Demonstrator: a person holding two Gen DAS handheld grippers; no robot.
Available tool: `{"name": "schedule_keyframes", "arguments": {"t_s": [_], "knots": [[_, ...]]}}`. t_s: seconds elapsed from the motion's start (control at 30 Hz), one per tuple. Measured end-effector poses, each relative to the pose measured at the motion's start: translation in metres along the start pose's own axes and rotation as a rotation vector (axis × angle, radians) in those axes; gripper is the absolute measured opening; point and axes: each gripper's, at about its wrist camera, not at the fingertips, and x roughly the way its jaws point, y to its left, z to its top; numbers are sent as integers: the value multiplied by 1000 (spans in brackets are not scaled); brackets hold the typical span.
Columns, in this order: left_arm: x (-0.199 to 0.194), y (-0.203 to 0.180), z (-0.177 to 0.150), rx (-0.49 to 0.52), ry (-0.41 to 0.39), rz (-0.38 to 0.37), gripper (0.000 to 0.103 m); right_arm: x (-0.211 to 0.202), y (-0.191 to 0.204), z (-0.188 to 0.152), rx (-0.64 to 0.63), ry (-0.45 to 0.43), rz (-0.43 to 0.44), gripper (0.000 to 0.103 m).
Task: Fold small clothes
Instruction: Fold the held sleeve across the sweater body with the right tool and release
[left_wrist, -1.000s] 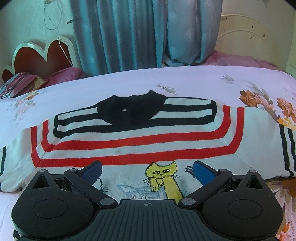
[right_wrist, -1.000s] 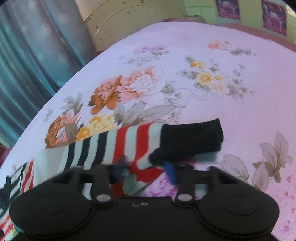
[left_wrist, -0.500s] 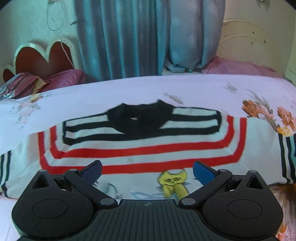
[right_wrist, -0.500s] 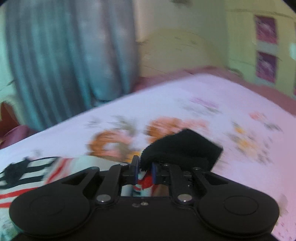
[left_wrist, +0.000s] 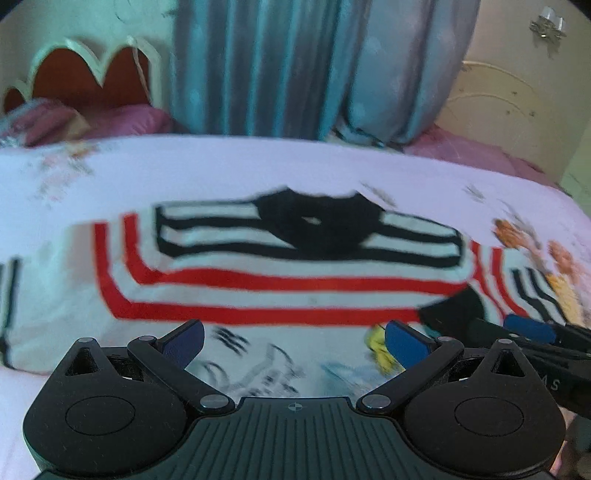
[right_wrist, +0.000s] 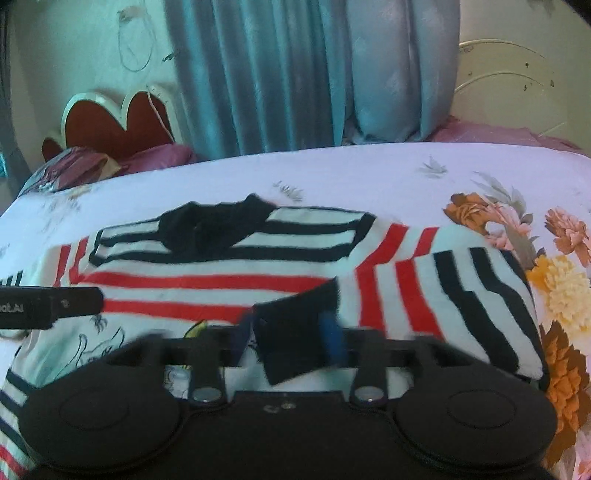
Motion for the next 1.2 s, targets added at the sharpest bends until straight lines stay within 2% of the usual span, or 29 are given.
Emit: {"name": "schedule_keyframes", "arguments": {"t_s": [0.1, 0.17, 0.33, 0.37, 0.4, 0.43, 0.57, 0.6, 0.63, 0.67, 0.7, 0.77, 0.87, 1.0, 1.1, 1.2], "knots": [[14, -13, -4, 9, 65, -110, 103, -20, -3, -6, -21, -43, -56, 61], [23, -24, -6, -3, 81, -192, 102, -34, -14, -12, -5, -59, -115, 62], [59, -56, -6, -62, 141, -305, 102, -55, -41, -38, 36, -41, -235, 65], [65, -64, -6, -58, 147, -316, 97, -56, -46, -42, 48, -38, -254, 65], [71, -70, -6, -49, 138, -340, 81, -60, -53, -47, 63, -34, -274, 65], [78, -77, -6, -40, 139, -364, 73, -61, -59, -50, 76, -31, -286, 65], [93, -100, -6, -3, 117, -361, 67, -65, -74, -60, 119, -24, -313, 66], [92, -103, -7, 8, 99, -378, 52, -65, -77, -61, 120, -21, -320, 66], [93, -105, -8, 15, 96, -394, 29, -64, -79, -63, 126, -18, -328, 66], [95, -106, -8, 20, 106, -392, 20, -62, -82, -64, 135, -14, -332, 66], [97, -106, -9, 21, 105, -381, 6, -61, -84, -64, 146, -8, -336, 66], [93, -102, -9, 13, 85, -402, 5, -55, -89, -64, 180, -4, -335, 66], [72, -95, 2, 23, 5, -424, 5, -49, -95, -62, 228, 3, -321, 66], [37, -65, 29, -34, -118, -423, 5, -38, -94, -56, 262, 1, -293, 66], [14, -31, 42, -62, -193, -381, 5, -31, -87, -50, 282, -5, -259, 67], [0, 6, 41, -72, -230, -295, 4, -24, -74, -46, 263, -2, -233, 67]]}}
